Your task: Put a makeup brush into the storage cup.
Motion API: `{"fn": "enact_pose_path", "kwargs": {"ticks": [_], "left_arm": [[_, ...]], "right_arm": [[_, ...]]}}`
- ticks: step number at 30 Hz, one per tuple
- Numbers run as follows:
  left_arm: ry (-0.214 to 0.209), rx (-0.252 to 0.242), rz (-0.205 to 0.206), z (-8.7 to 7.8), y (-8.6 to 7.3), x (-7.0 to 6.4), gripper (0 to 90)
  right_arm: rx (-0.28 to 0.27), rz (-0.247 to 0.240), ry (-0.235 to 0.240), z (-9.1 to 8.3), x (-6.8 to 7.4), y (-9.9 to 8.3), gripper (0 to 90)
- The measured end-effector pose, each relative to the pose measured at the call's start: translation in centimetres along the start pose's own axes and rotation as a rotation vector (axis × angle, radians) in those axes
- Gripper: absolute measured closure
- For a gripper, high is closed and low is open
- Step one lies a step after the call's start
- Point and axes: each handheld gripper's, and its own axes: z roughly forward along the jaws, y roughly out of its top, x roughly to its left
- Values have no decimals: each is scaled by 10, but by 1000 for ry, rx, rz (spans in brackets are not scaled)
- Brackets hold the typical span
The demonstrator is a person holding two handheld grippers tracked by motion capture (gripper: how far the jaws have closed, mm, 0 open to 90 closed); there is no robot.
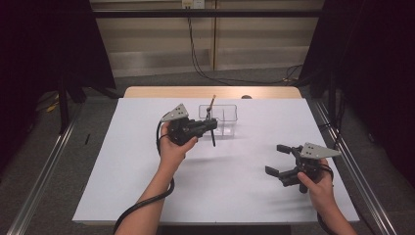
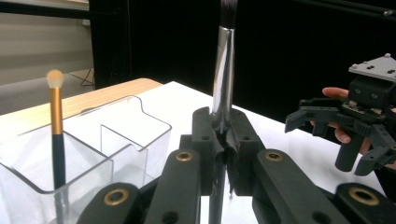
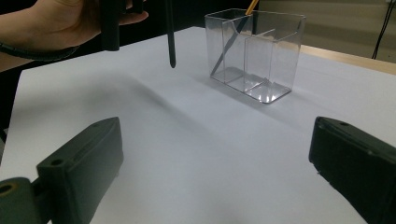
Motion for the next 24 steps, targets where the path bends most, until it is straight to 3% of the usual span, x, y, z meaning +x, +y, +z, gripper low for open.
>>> {"fn": "enact_pose_path", "kwargs": {"ticks": [24], "left_arm": [[48, -7, 4, 0, 19, 15, 834]], "right_arm": [[1, -10, -42, -24, -1, -7, 28]]}}
